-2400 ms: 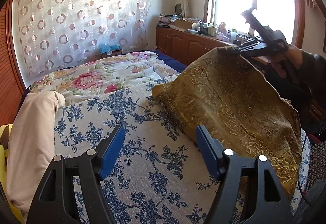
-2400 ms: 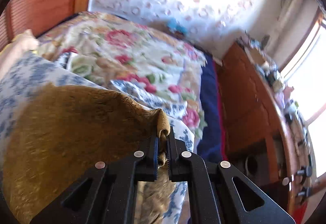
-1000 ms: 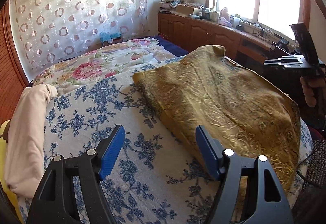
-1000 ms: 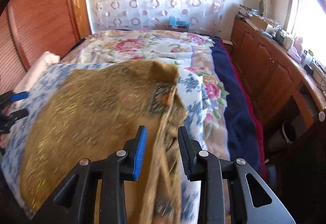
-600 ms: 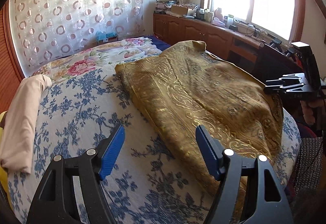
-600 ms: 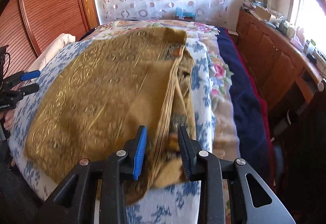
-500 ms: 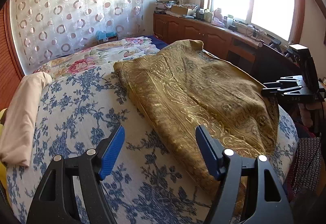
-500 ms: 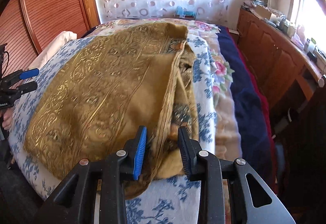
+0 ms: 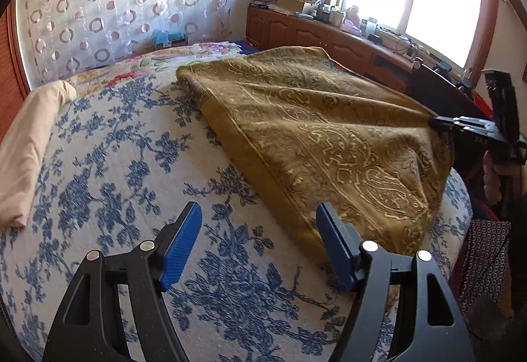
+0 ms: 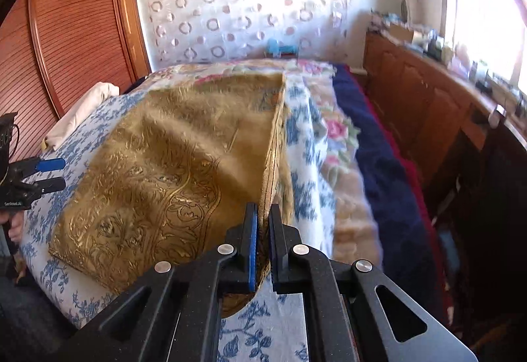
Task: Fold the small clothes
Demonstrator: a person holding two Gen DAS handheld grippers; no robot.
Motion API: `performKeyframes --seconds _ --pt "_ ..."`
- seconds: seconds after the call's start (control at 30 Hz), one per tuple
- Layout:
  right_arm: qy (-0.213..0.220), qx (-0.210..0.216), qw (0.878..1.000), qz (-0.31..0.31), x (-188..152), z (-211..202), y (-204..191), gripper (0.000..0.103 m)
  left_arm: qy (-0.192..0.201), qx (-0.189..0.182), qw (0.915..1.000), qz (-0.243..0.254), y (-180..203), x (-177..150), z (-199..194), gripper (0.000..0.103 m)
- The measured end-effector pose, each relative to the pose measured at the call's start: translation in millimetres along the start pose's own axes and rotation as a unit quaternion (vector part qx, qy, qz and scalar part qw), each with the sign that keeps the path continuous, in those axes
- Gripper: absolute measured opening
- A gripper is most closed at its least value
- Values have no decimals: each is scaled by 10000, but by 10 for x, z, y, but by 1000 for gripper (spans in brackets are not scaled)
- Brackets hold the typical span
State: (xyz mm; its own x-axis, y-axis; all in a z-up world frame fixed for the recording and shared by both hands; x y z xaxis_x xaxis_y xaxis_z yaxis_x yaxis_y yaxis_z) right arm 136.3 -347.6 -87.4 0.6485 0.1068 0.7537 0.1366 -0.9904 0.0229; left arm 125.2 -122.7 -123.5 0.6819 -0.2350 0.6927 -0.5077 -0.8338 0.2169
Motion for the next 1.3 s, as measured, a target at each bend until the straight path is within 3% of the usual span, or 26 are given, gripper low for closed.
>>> performKeyframes --seconds 0.1,0.23,0.53,0.77,0.93,1.07,1.3 --pt "-140 -57 9999 -54 -60 82 -39 6 -45 -35 10000 16 55 -36 33 73" --pt "-20 4 9999 155 1 52 0 6 -91 -81 9999 50 137 -82 55 73" --pt "-32 -151 9995 263 -24 87 4 50 -140 -96 9998 112 201 -100 83 73" --pt "-222 -82 9993 280 -80 234 -38 53 -216 -122 9996 122 220 -125 111 73" --pt "-305 -2 9988 381 -110 310 -13 65 -273 -198 9993 185 303 -173 131 73" --pt "-280 277 9985 387 -107 295 -58 65 -314 -221 9990 211 355 -194 153 73" --pt "-295 210 9992 155 -119 292 -115 65 -409 -421 9981 184 456 -261 143 68"
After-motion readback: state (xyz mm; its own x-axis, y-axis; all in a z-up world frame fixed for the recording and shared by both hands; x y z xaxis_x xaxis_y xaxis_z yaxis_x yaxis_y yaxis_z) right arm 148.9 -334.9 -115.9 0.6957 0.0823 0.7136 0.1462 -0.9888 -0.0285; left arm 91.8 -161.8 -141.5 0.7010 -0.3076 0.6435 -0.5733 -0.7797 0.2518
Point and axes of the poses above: each gripper's, at about its wrist camera, not at the fingertips, and z roughly the way its jaws point, y to its right, x to its top, the point moved 8 cm from there along z, roughly the way its jaws point, and after that the axes turned 8 degrees about -x, right-handed, at the moved point
